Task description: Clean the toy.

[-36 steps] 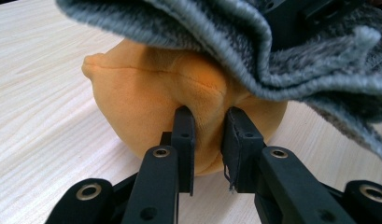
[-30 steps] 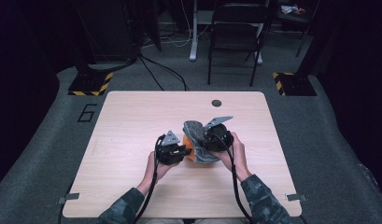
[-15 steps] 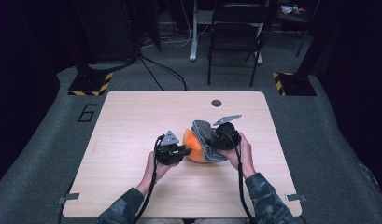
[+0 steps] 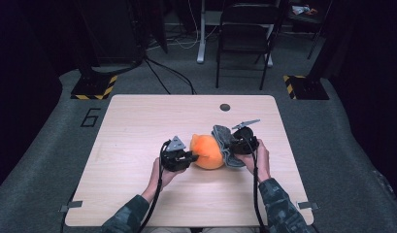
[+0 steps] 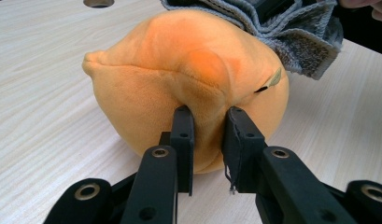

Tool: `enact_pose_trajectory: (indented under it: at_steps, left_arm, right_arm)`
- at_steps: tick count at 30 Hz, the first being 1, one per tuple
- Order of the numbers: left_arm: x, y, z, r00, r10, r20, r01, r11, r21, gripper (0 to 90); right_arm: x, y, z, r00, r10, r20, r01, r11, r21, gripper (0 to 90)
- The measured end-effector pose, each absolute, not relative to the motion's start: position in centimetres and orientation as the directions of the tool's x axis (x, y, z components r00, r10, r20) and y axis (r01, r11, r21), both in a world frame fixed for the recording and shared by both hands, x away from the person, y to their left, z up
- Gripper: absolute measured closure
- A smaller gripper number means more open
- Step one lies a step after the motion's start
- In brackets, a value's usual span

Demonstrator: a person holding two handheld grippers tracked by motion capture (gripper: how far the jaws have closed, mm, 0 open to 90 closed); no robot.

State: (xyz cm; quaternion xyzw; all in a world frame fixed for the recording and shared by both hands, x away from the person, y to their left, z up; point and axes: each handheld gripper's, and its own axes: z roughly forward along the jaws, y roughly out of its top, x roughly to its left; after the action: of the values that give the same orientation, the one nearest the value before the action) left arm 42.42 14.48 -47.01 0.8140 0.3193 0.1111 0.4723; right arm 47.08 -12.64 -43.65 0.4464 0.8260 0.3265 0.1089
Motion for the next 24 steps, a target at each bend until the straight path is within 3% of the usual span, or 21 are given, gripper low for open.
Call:
enact_pose_trajectory:
  at_steps: [14,24]
  left_arm:
    - [42.4,14.6,-47.0,0.771,0.627,-0.11,0.405,-0.35,0.845,74.7]
    - [42.3,14.4,-46.9,0.779,0.619,-0.101,0.395,-0.359,0.846,74.8]
  right_arm:
    - [47.9,-14.4,-44.0,-0.52,0.847,0.112,0.706,0.353,0.614,73.8]
    - [45.6,-11.8,-39.8,-0.624,0.769,0.136,0.594,0.354,0.722,73.8]
